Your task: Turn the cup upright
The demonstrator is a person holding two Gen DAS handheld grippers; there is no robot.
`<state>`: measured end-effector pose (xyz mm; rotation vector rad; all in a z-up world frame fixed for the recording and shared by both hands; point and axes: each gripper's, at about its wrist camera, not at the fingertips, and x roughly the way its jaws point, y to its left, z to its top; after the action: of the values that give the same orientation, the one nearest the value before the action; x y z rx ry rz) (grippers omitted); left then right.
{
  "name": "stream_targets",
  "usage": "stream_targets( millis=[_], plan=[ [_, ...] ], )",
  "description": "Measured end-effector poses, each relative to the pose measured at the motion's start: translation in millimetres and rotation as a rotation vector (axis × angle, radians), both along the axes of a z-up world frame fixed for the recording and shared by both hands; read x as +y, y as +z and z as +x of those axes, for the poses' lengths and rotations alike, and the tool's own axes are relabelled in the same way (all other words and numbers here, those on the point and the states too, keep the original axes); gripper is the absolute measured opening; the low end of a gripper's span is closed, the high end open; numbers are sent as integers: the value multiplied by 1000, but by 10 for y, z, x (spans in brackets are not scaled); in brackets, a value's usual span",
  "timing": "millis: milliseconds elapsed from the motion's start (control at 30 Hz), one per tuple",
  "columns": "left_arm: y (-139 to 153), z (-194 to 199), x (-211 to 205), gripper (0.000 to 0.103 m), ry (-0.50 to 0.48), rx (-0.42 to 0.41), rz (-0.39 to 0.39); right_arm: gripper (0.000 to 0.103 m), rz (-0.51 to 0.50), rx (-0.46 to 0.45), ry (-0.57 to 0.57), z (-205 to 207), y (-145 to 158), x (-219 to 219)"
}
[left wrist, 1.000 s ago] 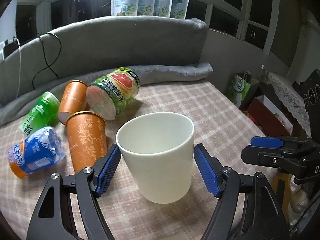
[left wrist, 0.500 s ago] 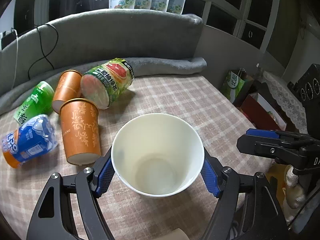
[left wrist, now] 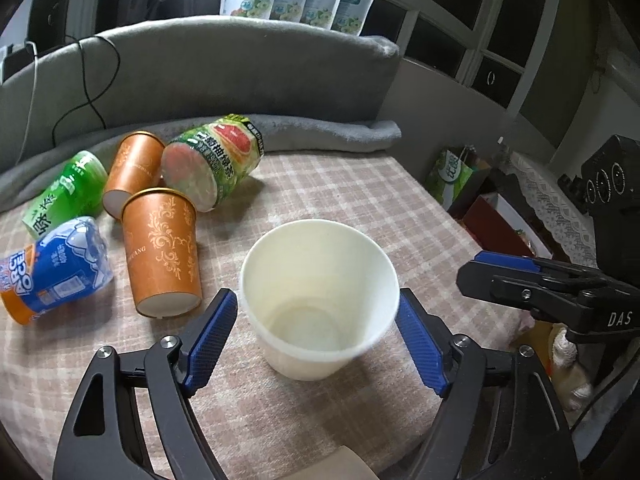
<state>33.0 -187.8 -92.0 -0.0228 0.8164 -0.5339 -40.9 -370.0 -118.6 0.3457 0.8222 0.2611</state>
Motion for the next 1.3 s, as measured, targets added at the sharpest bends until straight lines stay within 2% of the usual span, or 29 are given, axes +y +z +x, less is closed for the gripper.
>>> stream_targets(
  millis=[433, 733, 800, 933, 1033, 1167, 1233, 1300],
  plan=[
    [172, -176, 151, 81, 3, -62, -2, 87, -38, -71, -15, -90, 161, 119],
    [414, -307, 439, 81, 41, -107, -63, 87, -97, -150, -32, -129, 286, 269],
    [485, -344, 531, 81, 66, -132, -76, 87, -118, -180, -46, -154, 327, 302],
    [648, -416, 760, 81, 176, -233, -81, 89, -161, -248, -92, -202, 412, 342],
    [754, -473, 927, 81, 259, -310, -72, 95, -208, -305, -136, -232, 480, 391],
    [869, -531, 1099, 83, 353, -401, -45, 96, -253, -362, -184, -263, 569, 442],
    [900, -546, 1153, 84, 384, -427, -37, 103, -275, -392, -207, -274, 610, 472],
    [924, -550, 1216, 85, 415, -442, -41, 103, -295, -420, -225, -293, 641, 495]
  ],
)
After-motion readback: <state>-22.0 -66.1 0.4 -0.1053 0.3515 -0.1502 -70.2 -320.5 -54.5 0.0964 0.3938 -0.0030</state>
